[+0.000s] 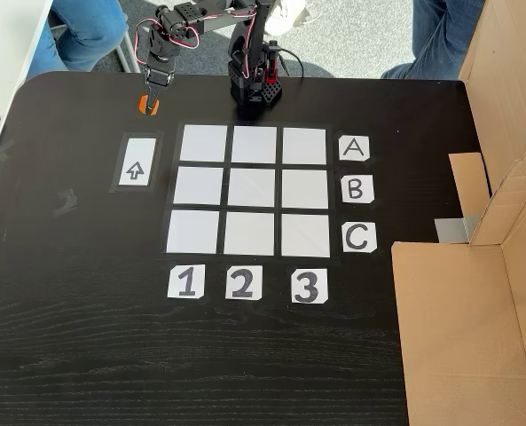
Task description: Pick up the round, orange token and place it in the grid on square A2.
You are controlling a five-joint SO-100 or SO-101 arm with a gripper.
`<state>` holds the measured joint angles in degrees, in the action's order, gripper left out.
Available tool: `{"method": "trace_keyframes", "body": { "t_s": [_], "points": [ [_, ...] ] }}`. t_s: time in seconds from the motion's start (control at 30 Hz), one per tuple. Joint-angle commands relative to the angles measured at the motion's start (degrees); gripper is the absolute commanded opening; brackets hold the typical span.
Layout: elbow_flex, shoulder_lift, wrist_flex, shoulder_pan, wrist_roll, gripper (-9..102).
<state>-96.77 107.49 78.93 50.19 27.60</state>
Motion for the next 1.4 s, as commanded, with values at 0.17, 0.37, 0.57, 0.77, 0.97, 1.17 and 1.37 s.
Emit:
{"method": "trace_keyframes", "body": {
  "t_s": [0.17, 0.37, 0.57, 0.77, 0.97, 1.17, 1.37],
  "points": [
    [-5.98, 10.11, 0.97, -5.63, -7.56, -1],
    [-11.60, 16.08, 1.05, -13.01, -10.55, -1],
    [-17.31, 22.76, 2.64, -23.55, -10.81, -1],
    [-23.91, 28.39, 4.48, -33.93, -10.46, -1],
    [-30.23, 29.71, 4.22, -39.11, -10.72, 0],
    [-36.30, 30.23, 3.78, -44.21, -10.55, 0],
    [-41.92, 30.50, 0.62, -46.67, -10.72, 0]
  ]
}}
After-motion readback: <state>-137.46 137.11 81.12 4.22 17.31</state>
